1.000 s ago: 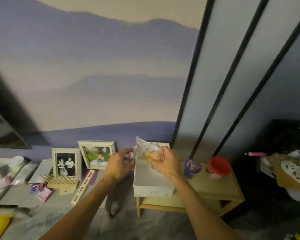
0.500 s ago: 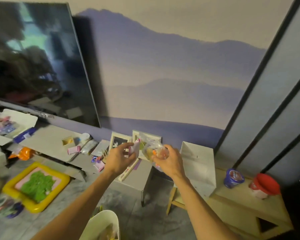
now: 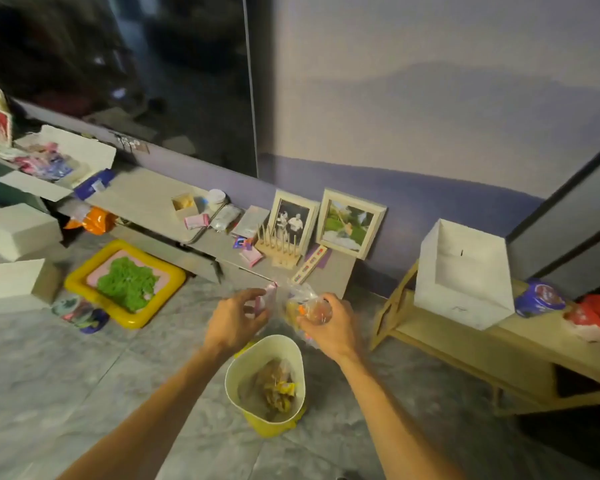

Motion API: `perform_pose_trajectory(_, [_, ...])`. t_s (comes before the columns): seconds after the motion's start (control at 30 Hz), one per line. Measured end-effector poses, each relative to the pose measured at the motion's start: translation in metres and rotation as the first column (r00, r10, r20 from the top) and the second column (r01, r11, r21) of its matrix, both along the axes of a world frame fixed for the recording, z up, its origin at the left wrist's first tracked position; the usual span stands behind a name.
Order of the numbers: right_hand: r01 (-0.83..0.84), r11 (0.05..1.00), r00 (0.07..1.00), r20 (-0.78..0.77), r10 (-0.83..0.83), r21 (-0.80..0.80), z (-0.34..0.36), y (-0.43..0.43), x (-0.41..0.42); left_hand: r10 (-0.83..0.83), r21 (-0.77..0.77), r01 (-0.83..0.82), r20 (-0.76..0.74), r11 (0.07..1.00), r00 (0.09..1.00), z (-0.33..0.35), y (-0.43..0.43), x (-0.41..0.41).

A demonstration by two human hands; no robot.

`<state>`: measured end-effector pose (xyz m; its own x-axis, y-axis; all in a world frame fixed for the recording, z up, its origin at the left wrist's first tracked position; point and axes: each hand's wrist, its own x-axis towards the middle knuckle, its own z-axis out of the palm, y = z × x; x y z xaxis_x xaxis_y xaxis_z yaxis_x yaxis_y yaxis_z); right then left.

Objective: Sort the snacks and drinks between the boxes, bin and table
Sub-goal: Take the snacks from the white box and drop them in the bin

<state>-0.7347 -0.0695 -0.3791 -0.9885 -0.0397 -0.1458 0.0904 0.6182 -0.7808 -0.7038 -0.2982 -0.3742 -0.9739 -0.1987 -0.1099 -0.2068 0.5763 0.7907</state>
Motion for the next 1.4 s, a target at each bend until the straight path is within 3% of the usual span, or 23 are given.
perform_pose_trajectory(0.17, [-0.008, 0.998, 0.990, 0.144, -0.002, 0.064, -0.105, -0.023, 0.037, 0.049, 0.069, -0.059, 0.146, 0.996, 0.988, -0.105, -0.009, 0.045])
perform_pose_trajectory(0.4, [-0.015, 0.998, 0.961, 0.277, -0.004, 0.067, -0.274, -0.049, 0.073, 0.132, 0.043, -0.152, 0.305, 0.987, 0.943, -0.279, -0.016, 0.089])
perform_pose_trajectory(0.6, [0.027, 0.994, 0.967, 0.249, -0.053, 0.105, -0.351, -0.068, 0.084, 0.210, 0.077, -0.242, 0.291, 0.967, 0.933, -0.347, -0.002, 0.085])
perform_pose_trajectory(0.73, [-0.009, 0.993, 0.958, 0.286, -0.025, 0.115, -0.366, -0.068, 0.086, 0.202, 0.080, -0.238, 0.311, 0.968, 0.929, -0.371, -0.002, 0.089])
perform_pose_trajectory(0.93, [-0.136, 0.974, 0.937, 0.342, 0.066, 0.183, -0.351, -0.065, 0.080, 0.153, -0.035, -0.151, 0.353, 0.988, 0.923, -0.340, -0.009, 0.082])
perform_pose_trajectory(1.1, [-0.196, 0.926, 0.953, 0.287, 0.101, 0.323, -0.316, -0.057, 0.071, 0.090, -0.180, -0.037, 0.300, 0.983, 0.950, -0.288, -0.012, 0.078])
perform_pose_trajectory(1.27, [-0.189, 0.913, 0.976, 0.172, 0.134, 0.362, -0.233, -0.044, 0.057, -0.016, -0.292, 0.081, 0.219, 0.953, 0.976, -0.226, -0.021, 0.071])
perform_pose_trajectory(1.4, [-0.132, 0.921, 0.991, 0.071, 0.114, 0.366, -0.138, -0.026, 0.042, -0.027, -0.332, 0.070, 0.133, 0.941, 0.991, -0.139, -0.026, 0.053])
